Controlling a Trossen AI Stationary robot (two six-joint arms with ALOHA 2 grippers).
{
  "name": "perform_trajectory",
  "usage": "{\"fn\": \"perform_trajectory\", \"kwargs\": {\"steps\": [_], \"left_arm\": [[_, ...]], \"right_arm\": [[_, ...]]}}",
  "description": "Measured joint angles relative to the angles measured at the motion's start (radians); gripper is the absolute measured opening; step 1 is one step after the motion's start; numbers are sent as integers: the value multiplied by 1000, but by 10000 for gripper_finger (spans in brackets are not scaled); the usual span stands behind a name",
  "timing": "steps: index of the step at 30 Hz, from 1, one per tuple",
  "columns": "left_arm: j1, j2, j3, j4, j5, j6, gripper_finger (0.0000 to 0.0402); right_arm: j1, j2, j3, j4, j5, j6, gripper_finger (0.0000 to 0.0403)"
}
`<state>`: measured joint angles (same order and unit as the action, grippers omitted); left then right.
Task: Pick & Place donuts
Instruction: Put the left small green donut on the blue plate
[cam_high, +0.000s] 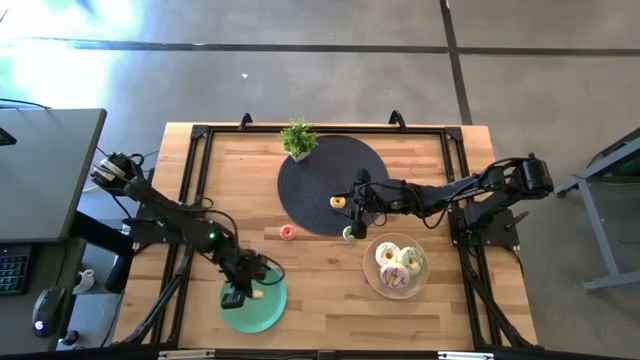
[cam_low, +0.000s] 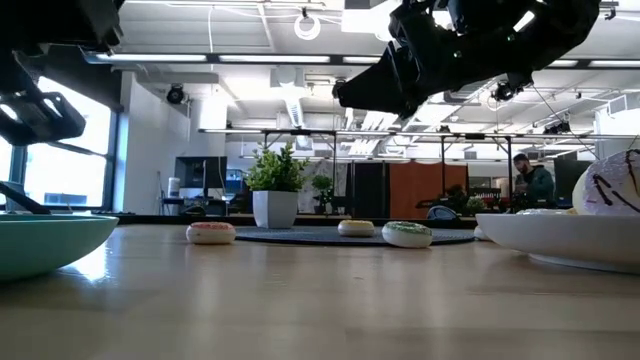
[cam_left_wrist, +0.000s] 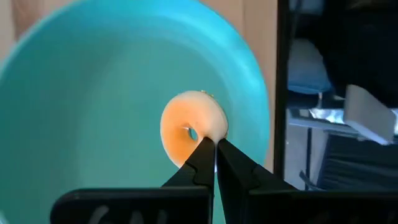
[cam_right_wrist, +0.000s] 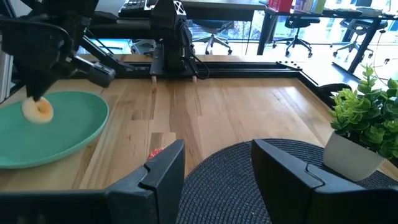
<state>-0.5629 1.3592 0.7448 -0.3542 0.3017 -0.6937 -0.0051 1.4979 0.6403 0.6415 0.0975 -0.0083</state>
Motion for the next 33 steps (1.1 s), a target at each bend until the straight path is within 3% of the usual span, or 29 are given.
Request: {"fn": "perform_trajectory", "kwargs": {"steps": [13, 19, 24, 30, 33], "left_arm": [[57, 77, 0, 15, 10, -60, 3], [104, 77, 0, 1, 91, -60, 44], [152, 77, 1, -75, 73, 23, 72], [241, 76, 1, -213, -5, 111, 75], [290, 76, 1, -241, 8, 138, 75]], "right_arm": [[0, 0, 0, 6, 0, 0, 181], [0, 0, 0, 6, 0, 0, 181], [0, 0, 0, 6, -21, 0, 181], [0, 0, 0, 6, -48, 0, 181], [0, 0, 0, 6, -48, 0, 181]]}}
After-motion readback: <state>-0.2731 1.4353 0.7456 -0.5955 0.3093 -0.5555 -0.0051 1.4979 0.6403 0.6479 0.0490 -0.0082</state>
